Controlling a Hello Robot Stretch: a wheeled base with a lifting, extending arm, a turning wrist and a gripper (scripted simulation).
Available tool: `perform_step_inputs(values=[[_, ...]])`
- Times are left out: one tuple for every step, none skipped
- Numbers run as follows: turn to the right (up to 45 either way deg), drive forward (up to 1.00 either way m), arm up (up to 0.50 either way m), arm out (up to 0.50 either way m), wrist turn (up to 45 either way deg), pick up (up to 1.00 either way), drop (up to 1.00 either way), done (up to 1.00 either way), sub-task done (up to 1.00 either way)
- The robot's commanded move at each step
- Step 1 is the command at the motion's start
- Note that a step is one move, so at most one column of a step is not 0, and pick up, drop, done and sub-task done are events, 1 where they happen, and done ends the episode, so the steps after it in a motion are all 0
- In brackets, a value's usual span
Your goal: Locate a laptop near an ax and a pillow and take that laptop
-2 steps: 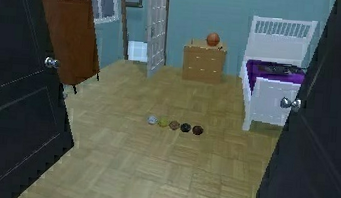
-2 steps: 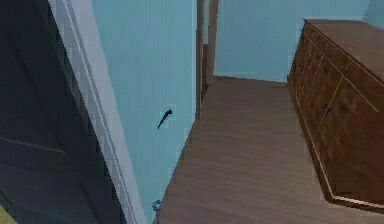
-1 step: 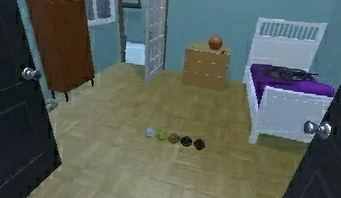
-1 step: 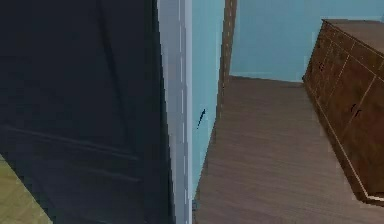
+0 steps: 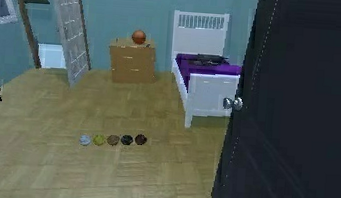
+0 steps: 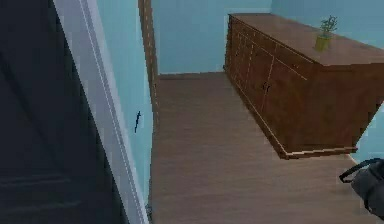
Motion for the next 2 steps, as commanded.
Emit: perform_step_inputs(values=[[0.0,1.0,0.0,0.0,0.0,0.0,0.0,0.0,0.0],[3.0,0.0,0.0,0.0,0.0,0.0,0.0,0.0,0.0]])
